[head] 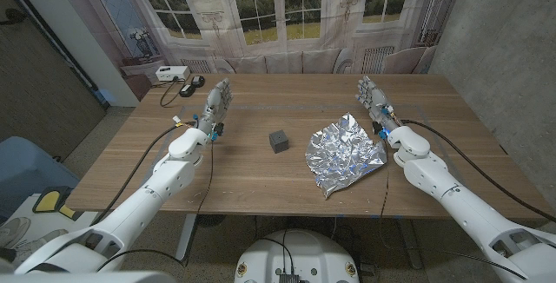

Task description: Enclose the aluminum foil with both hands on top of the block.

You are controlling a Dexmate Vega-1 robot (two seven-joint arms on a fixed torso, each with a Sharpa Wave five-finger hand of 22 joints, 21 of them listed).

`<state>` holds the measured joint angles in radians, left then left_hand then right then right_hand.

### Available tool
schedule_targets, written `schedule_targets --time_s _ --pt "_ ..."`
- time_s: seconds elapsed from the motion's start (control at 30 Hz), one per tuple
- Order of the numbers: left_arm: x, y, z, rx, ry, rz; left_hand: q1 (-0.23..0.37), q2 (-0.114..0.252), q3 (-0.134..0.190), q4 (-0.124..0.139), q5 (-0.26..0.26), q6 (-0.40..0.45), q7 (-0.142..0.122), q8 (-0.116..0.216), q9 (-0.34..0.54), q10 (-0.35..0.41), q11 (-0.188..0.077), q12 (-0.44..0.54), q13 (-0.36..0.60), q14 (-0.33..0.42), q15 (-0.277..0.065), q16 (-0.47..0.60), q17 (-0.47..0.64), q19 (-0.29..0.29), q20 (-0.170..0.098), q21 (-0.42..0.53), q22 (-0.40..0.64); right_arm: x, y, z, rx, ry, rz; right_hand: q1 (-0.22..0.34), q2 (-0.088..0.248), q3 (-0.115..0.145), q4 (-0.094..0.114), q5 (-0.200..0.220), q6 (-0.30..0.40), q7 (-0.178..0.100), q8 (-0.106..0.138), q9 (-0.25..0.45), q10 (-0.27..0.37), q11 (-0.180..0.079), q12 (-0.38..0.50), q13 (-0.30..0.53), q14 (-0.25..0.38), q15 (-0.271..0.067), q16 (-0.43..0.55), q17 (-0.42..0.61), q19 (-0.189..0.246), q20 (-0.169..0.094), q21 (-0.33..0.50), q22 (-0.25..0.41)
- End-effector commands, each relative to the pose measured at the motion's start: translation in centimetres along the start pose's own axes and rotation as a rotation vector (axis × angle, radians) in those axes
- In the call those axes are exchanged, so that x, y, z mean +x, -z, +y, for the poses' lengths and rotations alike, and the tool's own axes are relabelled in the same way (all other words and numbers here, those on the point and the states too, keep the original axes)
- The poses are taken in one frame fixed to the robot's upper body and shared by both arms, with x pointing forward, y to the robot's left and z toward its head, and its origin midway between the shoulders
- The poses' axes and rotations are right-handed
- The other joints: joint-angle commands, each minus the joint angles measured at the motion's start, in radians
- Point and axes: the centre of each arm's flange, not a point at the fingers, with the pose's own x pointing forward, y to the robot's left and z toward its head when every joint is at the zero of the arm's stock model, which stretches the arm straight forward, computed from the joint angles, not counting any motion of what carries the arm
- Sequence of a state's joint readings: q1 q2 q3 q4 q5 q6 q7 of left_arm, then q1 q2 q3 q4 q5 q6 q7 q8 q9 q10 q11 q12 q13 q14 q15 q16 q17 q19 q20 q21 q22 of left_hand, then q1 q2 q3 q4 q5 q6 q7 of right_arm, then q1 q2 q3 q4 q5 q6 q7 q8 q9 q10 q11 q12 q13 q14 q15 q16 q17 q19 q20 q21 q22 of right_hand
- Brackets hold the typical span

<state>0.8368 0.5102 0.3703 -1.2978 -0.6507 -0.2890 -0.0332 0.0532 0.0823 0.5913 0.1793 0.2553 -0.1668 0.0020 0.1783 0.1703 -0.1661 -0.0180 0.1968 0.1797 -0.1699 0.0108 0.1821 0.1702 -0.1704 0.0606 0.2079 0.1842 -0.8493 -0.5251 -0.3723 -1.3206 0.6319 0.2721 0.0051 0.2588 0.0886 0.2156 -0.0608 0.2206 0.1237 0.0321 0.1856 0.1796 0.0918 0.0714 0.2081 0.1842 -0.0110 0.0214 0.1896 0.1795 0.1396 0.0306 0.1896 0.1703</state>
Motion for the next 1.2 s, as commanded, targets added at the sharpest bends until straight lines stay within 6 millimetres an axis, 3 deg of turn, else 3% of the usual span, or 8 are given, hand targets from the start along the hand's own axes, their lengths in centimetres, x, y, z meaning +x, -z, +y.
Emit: schedule_targets --time_s 0.03,0.13,0.27,0.63,0.77,0.97,1.2 --pt "-0.1 0.0 -0.2 0.002 0.014 0.001 0.002 0.098 0.010 -0.001 0.007 -0.136 0.009 0.013 0.003 -0.170 0.001 0.012 0.001 -0.178 0.007 0.007 0.004 -0.013 0.005 0.012 0.004 -1.1 -0.3 -0.3 -0.111 0.019 0.049 0.040 -0.001 0.015 -0.027 0.002 0.020 -0.005 0.012 0.004 0.021 0.006 0.005 0.006 0.023 0.023 0.012 0.002 0.014 0.026 0.009 0.003" --pt "-0.2 0.0 -0.3 0.001 0.020 0.003 0.003 0.097 0.011 -0.003 0.008 -0.123 0.010 0.015 0.003 -0.158 0.006 0.015 0.002 -0.167 0.010 0.009 0.003 -0.004 0.010 0.014 0.004 -1.4 -0.6 -0.4 -0.169 0.021 0.078 0.077 0.001 0.029 -0.054 -0.006 0.045 -0.001 0.021 0.006 0.049 0.019 0.011 0.008 0.055 0.042 0.020 0.004 0.018 0.048 0.010 0.004" --pt "-0.2 0.0 -0.4 0.002 0.027 0.006 0.004 0.094 0.013 -0.006 0.008 -0.106 0.011 0.019 0.003 -0.141 0.010 0.020 0.002 -0.152 0.015 0.010 0.002 0.007 0.017 0.017 0.004 -1.7 -0.9 -0.5 -0.241 0.016 0.121 0.102 0.005 0.040 -0.071 -0.014 0.067 0.003 0.026 0.007 0.064 0.025 0.012 0.010 0.079 0.053 0.025 0.006 0.025 0.060 0.012 0.005" --pt "-0.3 0.2 -0.6 0.000 0.036 0.008 0.006 0.086 0.014 -0.010 0.009 -0.067 0.032 0.024 0.003 -0.113 0.026 0.024 0.002 -0.130 0.028 0.010 0.002 0.024 0.024 0.021 0.003 -1.8 -1.5 -0.7 -0.360 -0.007 0.210 0.139 0.015 0.058 -0.090 -0.023 0.080 0.001 0.027 0.008 0.086 0.027 0.016 0.012 0.101 0.058 0.029 0.007 0.044 0.072 0.017 0.005" --pt "-0.3 0.2 -0.6 -0.001 0.037 0.007 0.006 0.085 0.015 -0.011 0.009 -0.066 0.032 0.022 0.004 -0.112 0.027 0.024 0.003 -0.128 0.028 0.009 0.002 0.026 0.026 0.021 0.002 -1.9 -1.8 -0.8 -0.399 -0.012 0.235 0.179 0.013 0.074 -0.106 -0.030 0.089 0.003 0.026 0.009 0.111 0.025 0.019 0.014 0.154 0.055 0.043 0.010 0.067 0.082 0.022 0.006" --pt "-0.3 0.4 -0.5 -0.006 0.039 0.009 0.007 0.085 0.015 -0.011 0.009 -0.064 0.034 0.021 0.004 -0.110 0.027 0.023 0.003 -0.127 0.028 0.007 0.002 0.027 0.027 0.020 0.002 -1.8 -2.2 -0.8 -0.461 -0.028 0.289 0.206 0.008 0.081 -0.109 -0.036 0.107 0.010 0.029 0.011 0.135 0.028 0.023 0.017 0.207 0.044 0.059 0.015 0.095 0.087 0.030 0.008" --pt "-0.2 0.4 -0.5 -0.007 0.043 0.005 0.007 0.085 0.016 -0.012 0.009 -0.062 0.035 0.019 0.004 -0.111 0.028 0.021 0.003 -0.126 0.029 0.006 0.002 0.027 0.027 0.020 0.002 -1.6 -2.5 -0.7 -0.540 -0.049 0.358 0.227 0.008 0.088 -0.111 -0.037 0.129 0.016 0.034 0.011 0.147 0.030 0.024 0.018 0.205 0.039 0.057 0.019 0.110 0.084 0.033 0.009"
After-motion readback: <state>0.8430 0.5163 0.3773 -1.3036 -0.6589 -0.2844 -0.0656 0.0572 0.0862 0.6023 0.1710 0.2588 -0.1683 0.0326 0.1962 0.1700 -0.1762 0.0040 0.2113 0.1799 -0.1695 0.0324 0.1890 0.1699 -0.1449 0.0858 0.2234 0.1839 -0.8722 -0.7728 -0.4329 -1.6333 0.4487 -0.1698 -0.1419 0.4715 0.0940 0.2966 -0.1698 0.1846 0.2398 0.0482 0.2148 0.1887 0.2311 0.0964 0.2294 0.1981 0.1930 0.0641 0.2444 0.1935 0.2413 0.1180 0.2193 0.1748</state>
